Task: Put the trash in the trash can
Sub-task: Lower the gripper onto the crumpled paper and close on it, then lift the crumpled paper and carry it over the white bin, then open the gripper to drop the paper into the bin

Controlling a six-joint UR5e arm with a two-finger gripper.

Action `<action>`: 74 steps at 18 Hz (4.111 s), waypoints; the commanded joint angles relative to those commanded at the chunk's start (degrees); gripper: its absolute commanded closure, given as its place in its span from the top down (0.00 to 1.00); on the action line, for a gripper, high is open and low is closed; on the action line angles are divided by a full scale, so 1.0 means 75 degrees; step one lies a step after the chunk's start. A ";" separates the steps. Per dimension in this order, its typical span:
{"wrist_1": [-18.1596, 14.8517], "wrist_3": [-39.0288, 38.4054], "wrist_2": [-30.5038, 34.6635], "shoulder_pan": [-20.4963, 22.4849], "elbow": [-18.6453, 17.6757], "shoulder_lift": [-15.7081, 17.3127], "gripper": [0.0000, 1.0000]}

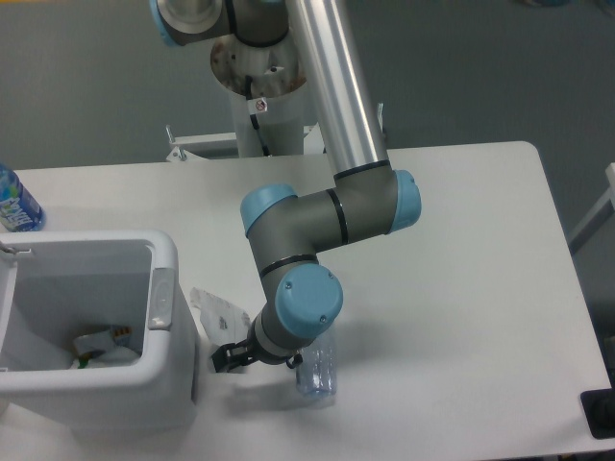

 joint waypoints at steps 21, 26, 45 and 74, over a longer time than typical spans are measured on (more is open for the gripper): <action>0.0000 0.0035 0.0200 -0.0176 -0.0293 0.0058 0.65; 0.0011 0.0094 0.0212 -0.0153 -0.0375 0.0117 0.47; 0.0046 0.0878 0.0669 0.0081 -0.0622 0.0853 0.00; 0.2590 0.0164 -0.1968 -0.0843 0.0259 0.3152 0.56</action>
